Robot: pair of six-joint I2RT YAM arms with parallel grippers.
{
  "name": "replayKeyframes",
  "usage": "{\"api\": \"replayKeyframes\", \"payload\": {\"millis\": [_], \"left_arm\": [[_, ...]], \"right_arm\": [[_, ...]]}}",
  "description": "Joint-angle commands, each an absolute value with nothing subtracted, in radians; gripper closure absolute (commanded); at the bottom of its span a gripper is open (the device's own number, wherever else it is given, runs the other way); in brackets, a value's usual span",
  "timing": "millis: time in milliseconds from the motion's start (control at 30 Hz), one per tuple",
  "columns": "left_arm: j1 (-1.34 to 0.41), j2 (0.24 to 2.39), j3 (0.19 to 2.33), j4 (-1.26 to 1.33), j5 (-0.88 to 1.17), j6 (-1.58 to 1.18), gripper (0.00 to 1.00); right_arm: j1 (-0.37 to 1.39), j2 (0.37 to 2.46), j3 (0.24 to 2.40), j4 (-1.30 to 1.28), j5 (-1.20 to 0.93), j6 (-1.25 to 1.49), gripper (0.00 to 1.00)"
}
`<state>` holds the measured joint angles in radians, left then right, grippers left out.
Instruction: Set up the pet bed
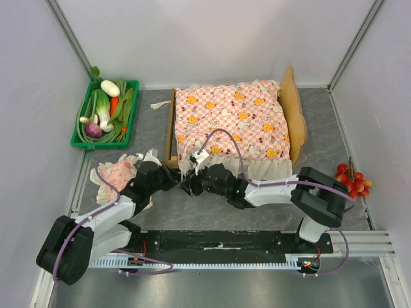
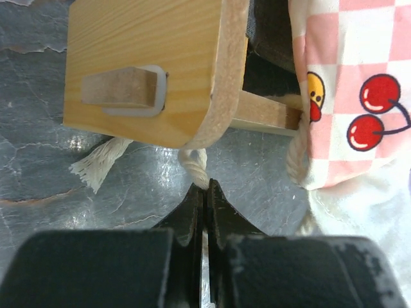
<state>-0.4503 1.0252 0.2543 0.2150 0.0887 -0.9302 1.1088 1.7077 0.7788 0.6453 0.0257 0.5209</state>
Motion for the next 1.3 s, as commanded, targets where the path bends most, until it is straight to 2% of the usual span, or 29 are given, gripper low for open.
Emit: {"api": "replayKeyframes", "payload": {"millis": [0, 133, 267, 467, 967, 1033, 1200, 1267], "left_arm": [[-0.456, 1.032, 0.293, 0.256, 0.114, -0.884, 0.98], [-0.456, 1.028, 0.301, 0.255, 0.104, -0.879, 0.98], [-0.456, 1.031, 0.313, 0.252, 0.107, -0.876, 0.98], [-0.456, 1.029, 0.319, 0.249, 0.109, -0.871, 0.98], [-0.456, 1.029, 0.314, 0.249, 0.126, -0.877, 0.98], [-0.454, 1.029, 0.314, 0.253, 0.130, -0.879, 0.98], [-0.456, 1.028, 0.314, 0.255, 0.133, -0.882, 0.98], [-0.456, 1.025, 0.316, 0.258, 0.130, -0.884, 0.98]], "right_arm": [[1.114, 1.597, 0.758, 0.557, 0.046, 0.434, 0.53], [1.114, 1.540, 0.732, 0.467, 0.061, 0.411, 0.50], [1.109, 1.508, 0.693, 0.427, 0.121, 0.417, 0.51], [1.109, 1.580, 0.715, 0.445, 0.060, 0.445, 0.55], [1.088, 1.746, 0.814, 0.598, 0.057, 0.468, 0.51], [1.083, 1.764, 0.818, 0.620, 0.054, 0.469, 0.54], [1.063, 1.795, 0.830, 0.638, 0.023, 0.474, 0.70], [1.065, 1.796, 0.824, 0.644, 0.017, 0.474, 0.81]]}}
